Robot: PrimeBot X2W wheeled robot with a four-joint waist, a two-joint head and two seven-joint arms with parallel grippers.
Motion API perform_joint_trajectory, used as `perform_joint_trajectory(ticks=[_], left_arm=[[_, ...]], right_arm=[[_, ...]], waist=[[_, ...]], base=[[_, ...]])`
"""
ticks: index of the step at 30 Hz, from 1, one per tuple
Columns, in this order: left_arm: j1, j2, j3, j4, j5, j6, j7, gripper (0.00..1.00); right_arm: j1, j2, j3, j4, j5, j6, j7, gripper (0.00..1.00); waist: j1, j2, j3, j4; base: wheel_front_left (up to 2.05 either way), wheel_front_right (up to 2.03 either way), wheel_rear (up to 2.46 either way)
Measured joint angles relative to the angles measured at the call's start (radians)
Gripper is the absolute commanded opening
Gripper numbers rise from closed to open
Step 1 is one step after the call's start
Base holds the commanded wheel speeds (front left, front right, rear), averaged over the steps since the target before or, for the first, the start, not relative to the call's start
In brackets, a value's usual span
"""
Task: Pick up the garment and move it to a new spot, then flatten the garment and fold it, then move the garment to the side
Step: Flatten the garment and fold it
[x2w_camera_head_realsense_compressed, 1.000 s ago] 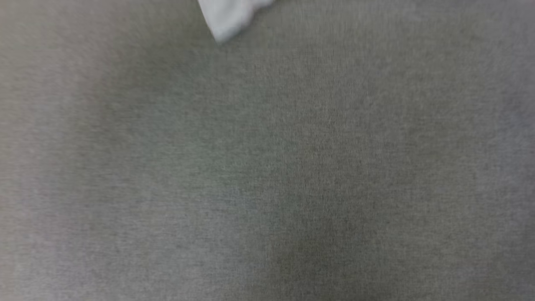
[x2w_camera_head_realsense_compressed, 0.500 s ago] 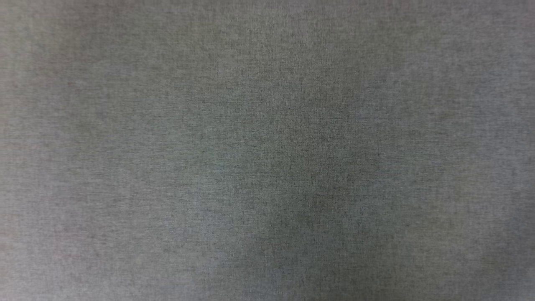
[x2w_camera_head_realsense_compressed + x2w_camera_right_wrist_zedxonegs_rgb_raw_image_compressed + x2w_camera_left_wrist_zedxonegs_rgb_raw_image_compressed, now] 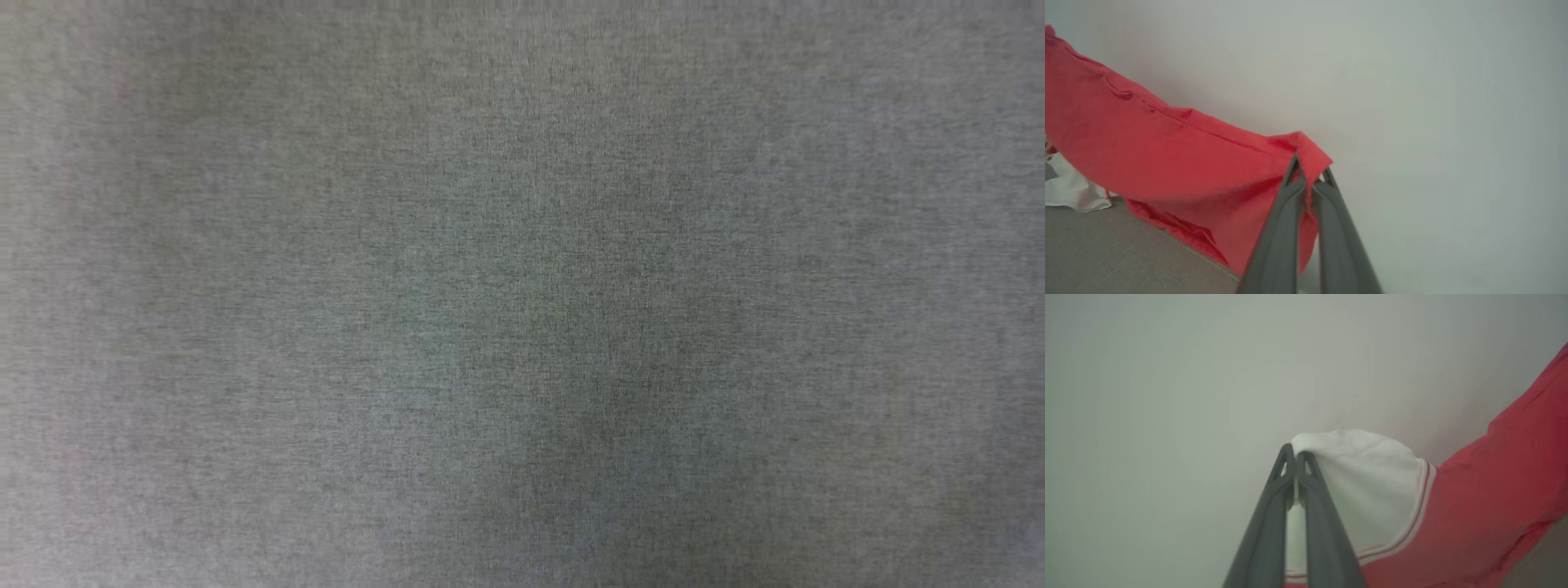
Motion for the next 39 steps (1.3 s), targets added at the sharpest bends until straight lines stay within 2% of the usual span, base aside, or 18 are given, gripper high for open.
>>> perform_joint_trajectory(ticks=[6,13,20,28,39], left_arm=[[0.239,0.012,-0.007,-0.044,-0.041,0.019,-0.031,0.00],[0.579,0.043,-0.001,-0.165,-0.096,0.089,-0.043,0.00],[0.943,0.099,-0.012,-0.318,-0.140,0.167,-0.045,0.00],[1.299,0.162,-0.045,-0.451,-0.213,0.235,-0.040,0.00],[1.639,0.212,-0.129,-0.593,-0.298,0.293,0.020,0.00]], right_arm=[[0.199,0.010,0.038,0.016,0.050,0.000,-0.076,0.00],[0.450,0.012,0.090,-0.024,0.095,0.000,-0.135,0.00],[0.719,-0.052,0.133,-0.106,0.139,0.000,-0.148,0.00],[1.010,-0.166,0.174,-0.246,0.208,0.000,-0.086,0.00],[1.373,-0.272,0.113,-0.424,0.260,0.000,0.012,0.00]], waist=[[0.0000,0.0000,-0.070,-0.001],[-0.0001,0.0000,-0.177,-0.002],[-0.0002,0.0000,-0.298,0.007],[-0.0004,0.0000,-0.435,0.014],[-0.0005,0.0000,-0.571,0.013]], base=[[0.00,0.00,0.00],[0.00,0.00,0.00],[0.00,0.00,0.00],[0.00,0.00,0.00],[0.00,0.00,0.00]])
